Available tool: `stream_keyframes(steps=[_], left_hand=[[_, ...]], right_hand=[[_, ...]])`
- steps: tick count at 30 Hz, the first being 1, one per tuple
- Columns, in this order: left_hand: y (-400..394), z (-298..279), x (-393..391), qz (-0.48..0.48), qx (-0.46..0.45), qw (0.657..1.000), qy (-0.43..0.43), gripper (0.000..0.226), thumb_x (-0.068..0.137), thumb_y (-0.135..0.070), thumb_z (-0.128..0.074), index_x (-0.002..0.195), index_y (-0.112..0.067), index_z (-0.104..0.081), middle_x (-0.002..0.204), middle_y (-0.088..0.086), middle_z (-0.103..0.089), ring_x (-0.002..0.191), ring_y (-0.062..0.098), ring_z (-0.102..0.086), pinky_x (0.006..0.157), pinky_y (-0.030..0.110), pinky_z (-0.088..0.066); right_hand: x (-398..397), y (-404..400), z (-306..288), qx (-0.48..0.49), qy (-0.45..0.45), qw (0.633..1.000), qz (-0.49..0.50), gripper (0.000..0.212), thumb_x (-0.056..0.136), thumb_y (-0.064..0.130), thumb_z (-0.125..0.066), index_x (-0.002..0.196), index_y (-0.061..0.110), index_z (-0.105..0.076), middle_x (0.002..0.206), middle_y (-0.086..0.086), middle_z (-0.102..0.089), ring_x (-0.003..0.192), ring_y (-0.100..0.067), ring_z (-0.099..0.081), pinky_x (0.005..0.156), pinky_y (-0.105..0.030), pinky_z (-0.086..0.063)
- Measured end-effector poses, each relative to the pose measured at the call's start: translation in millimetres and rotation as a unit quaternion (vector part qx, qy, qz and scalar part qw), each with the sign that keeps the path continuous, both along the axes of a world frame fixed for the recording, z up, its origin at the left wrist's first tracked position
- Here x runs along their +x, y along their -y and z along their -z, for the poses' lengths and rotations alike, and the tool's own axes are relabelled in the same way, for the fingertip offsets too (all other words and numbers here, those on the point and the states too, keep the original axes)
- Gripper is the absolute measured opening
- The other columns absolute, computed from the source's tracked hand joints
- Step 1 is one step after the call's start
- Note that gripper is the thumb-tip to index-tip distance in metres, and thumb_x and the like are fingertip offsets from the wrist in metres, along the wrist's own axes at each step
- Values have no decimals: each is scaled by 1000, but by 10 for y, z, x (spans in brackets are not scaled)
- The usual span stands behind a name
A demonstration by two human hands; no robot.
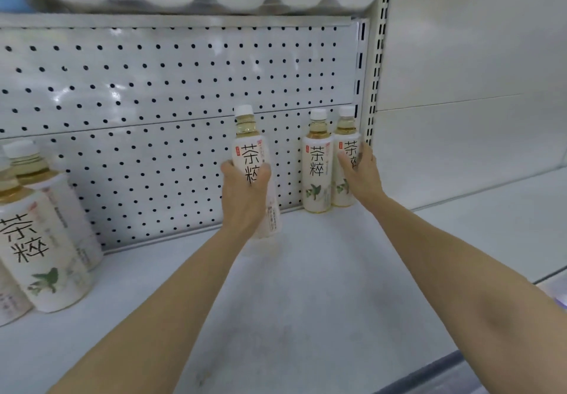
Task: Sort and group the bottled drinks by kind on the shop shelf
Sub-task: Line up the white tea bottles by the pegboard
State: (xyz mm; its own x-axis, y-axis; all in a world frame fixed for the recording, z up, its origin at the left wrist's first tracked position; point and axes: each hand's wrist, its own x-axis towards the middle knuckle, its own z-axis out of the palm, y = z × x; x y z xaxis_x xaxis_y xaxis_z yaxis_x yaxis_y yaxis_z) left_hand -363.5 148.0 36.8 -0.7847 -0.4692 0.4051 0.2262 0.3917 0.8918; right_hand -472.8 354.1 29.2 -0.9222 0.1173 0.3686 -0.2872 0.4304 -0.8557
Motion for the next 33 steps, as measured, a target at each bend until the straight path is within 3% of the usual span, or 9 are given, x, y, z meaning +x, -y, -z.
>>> stream_keyframes(steps=[2,5,7,10,13,18,23,29,33], left_hand=[[107,6,142,-9,-16,1000,-13,38,97,-36,-58,116,-12,-35,94,-8,-57,81,11,-59,65,33,-49],[226,23,339,-22,-17,999,-23,40,97,-39,-59,118,-14,-36,96,-8,-59,82,6,-60,60,23,-43],[286,44,459,-31,-8,999,-19,42,96,-42,-60,118,-16,-37,97,-8,-60,82,4,-60,60,22,-43],[380,57,640,-40,9,999,-18,44,94,-46,-62,118,-16,-38,96,-9,-60,82,3,-60,60,21,-41],[485,40,846,-41,10,999,-33,48,92,-48,-64,119,-18,-39,100,-9,-61,86,5,-62,63,23,-44],[699,-23,1350,-23,-25,998,-56,47,89,-46,-68,119,-23,-39,101,-10,-61,89,5,-62,65,22,-45],[1114,-23,1919,-28,-44,994,-95,42,92,-45,-67,118,-24,-42,109,-1,-59,97,11,-61,78,29,-51],[1879,37,2504,-79,-22,989,-126,48,94,-37,-66,128,-18,-39,116,-5,-56,104,5,-59,85,24,-49],[2403,105,2700,-97,-3,992,-84,58,93,-41,-67,134,-18,-33,125,4,-53,110,15,-59,93,38,-54]], right_hand=[[-115,50,64,-38,-20,999,-16,69,91,67,-51,144,25,-37,131,8,-52,125,-14,-51,106,-45,-45],[-64,134,35,-64,-45,997,-6,39,99,45,-54,122,15,-46,101,17,-49,97,2,-54,93,-32,-46],[-40,144,59,-63,-55,997,1,26,101,36,-53,114,16,-43,95,16,-47,91,-2,-53,88,-30,-43],[69,165,86,-73,-57,995,35,41,100,38,-52,123,7,-40,113,0,-43,112,-23,-48,100,-42,-43],[267,192,119,-94,-50,992,69,39,100,40,-52,116,7,-39,113,-6,-41,107,-27,-49,95,-52,-48],[882,417,57,-106,-74,989,74,53,100,40,-52,128,-3,-38,118,-11,-43,112,-28,-47,101,-49,-43],[1619,978,51,-116,-71,991,4,50,93,58,-50,116,17,-33,114,-9,-47,106,-31,-52,91,-54,-51],[2535,1951,88,-126,-80,982,-116,30,101,34,-52,112,12,-36,109,-7,-47,100,-23,-51,72,-32,-49],[2946,2636,108,-138,-55,972,-181,37,100,33,-55,121,9,-37,118,-10,-50,102,-21,-55,61,-20,-52]])
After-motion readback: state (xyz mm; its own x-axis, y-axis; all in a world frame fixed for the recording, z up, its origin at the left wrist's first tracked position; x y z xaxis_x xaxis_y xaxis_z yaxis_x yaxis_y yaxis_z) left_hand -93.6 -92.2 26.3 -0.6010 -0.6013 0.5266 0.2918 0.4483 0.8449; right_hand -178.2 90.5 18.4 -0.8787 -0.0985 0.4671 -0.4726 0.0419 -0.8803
